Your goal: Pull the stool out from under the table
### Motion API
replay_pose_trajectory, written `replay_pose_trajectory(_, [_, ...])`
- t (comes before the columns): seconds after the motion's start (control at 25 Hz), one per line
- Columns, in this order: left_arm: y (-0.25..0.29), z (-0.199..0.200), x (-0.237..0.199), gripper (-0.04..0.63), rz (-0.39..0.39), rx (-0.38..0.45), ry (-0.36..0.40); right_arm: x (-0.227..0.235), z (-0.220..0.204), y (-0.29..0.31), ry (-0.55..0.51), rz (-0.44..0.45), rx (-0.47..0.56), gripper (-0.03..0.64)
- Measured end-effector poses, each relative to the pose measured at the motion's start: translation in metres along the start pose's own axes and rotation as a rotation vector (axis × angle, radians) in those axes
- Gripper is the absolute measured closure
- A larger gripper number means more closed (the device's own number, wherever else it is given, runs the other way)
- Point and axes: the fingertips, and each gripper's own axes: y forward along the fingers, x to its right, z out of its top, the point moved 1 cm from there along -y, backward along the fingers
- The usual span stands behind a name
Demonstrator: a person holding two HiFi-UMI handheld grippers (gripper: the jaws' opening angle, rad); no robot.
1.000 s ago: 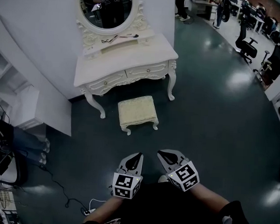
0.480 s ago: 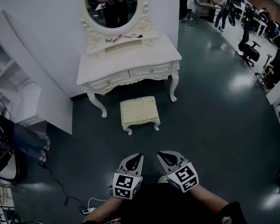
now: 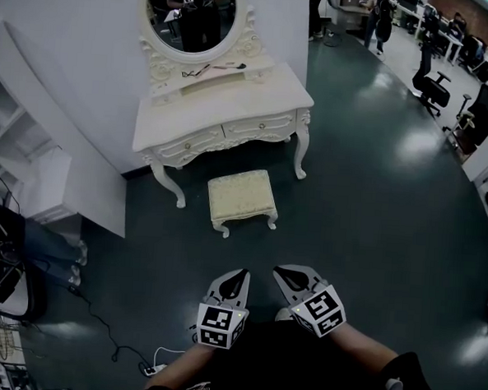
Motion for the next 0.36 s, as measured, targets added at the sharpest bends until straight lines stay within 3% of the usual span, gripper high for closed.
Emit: replay_pose_trajectory(0.36, [-0.0104,-0.0041,0.0060,0.588,-0.006,0.004,-0.006,-0.0104,-0.0029,-0.0075,-0.003,-0.001,0.000,0.589])
